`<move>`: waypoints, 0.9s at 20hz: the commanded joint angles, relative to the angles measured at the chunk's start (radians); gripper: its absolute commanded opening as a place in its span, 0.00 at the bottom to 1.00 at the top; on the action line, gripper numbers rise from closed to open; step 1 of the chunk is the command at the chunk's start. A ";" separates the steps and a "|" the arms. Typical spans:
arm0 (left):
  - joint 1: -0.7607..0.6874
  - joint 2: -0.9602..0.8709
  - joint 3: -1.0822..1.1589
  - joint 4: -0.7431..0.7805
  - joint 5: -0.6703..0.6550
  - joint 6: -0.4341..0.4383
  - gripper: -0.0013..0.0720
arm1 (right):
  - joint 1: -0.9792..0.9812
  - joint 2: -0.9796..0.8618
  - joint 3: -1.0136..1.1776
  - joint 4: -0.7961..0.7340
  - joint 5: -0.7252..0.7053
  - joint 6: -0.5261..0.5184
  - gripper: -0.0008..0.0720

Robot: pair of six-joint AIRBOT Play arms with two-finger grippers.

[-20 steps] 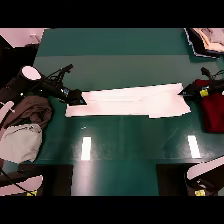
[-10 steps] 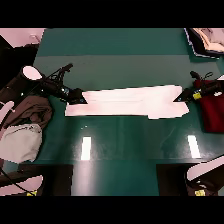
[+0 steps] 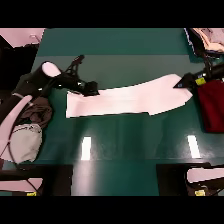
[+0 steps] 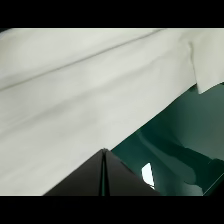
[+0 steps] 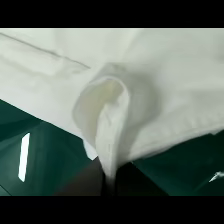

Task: Fold the shirts.

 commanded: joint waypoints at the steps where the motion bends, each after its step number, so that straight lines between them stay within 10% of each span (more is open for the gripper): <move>1: -0.093 -0.154 0.169 0.002 0.019 -0.005 0.05 | 0.138 0.049 0.132 0.002 0.048 0.116 0.03; 18: -0.179 -0.388 0.316 0.009 0.016 -0.027 0.05 | 0.572 0.048 0.370 0.001 -0.094 0.225 0.03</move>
